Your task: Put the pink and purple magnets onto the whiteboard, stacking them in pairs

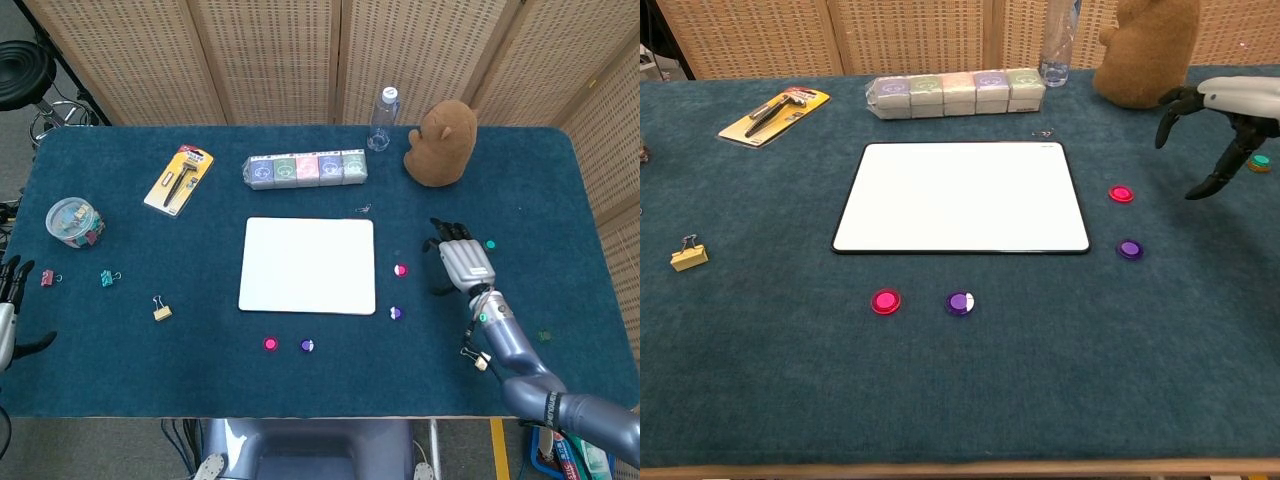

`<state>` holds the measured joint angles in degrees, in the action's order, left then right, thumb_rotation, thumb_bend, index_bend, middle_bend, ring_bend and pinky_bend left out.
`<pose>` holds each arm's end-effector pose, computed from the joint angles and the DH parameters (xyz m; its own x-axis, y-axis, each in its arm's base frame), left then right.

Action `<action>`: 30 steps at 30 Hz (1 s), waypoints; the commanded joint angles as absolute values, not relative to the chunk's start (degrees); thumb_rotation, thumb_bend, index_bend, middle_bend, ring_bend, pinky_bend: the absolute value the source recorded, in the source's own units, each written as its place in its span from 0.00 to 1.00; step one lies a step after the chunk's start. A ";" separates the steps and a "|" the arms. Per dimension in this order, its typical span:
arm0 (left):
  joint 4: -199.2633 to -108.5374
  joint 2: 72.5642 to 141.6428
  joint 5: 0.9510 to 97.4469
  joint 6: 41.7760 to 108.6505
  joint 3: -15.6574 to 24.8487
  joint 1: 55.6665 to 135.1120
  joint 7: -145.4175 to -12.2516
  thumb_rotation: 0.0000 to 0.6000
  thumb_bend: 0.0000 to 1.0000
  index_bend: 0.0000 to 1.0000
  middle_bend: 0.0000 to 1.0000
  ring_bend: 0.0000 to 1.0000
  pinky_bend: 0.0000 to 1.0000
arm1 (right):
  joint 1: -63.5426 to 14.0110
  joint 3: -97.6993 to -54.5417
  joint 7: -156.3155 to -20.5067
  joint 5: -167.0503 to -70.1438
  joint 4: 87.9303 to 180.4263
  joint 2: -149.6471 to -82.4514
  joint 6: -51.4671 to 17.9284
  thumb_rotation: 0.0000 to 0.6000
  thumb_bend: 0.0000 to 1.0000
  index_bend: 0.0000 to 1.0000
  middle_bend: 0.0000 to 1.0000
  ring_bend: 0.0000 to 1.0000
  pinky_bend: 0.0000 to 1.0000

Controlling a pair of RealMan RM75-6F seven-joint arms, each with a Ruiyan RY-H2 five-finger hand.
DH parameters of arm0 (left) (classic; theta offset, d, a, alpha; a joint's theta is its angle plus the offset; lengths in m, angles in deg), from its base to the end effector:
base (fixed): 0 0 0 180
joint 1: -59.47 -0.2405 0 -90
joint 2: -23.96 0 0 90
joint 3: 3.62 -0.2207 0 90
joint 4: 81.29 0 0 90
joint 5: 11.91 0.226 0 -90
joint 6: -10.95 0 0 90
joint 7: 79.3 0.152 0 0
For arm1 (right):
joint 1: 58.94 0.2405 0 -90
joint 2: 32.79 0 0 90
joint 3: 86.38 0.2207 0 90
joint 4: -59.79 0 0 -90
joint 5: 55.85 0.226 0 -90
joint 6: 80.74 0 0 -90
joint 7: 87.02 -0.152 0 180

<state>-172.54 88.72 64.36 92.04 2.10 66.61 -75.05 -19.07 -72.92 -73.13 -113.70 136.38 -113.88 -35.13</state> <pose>-0.3032 0.2094 0.1354 0.4430 0.0136 0.8964 0.8893 0.1200 -0.4413 -0.1981 -0.3760 0.0188 0.4390 -0.3080 0.8441 -0.8984 -0.1613 0.4084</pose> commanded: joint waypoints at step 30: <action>-171.82 88.56 62.80 91.15 2.79 66.67 -76.14 1.00 0.12 0.00 0.00 0.00 0.00 | -11.27 -73.37 -69.44 -103.68 129.72 -121.25 -39.96 1.00 0.33 0.42 0.00 0.00 0.00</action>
<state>-171.82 88.56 62.79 91.15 2.79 66.68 -76.13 -11.31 -73.32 -69.48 -103.72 129.75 -121.21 -39.97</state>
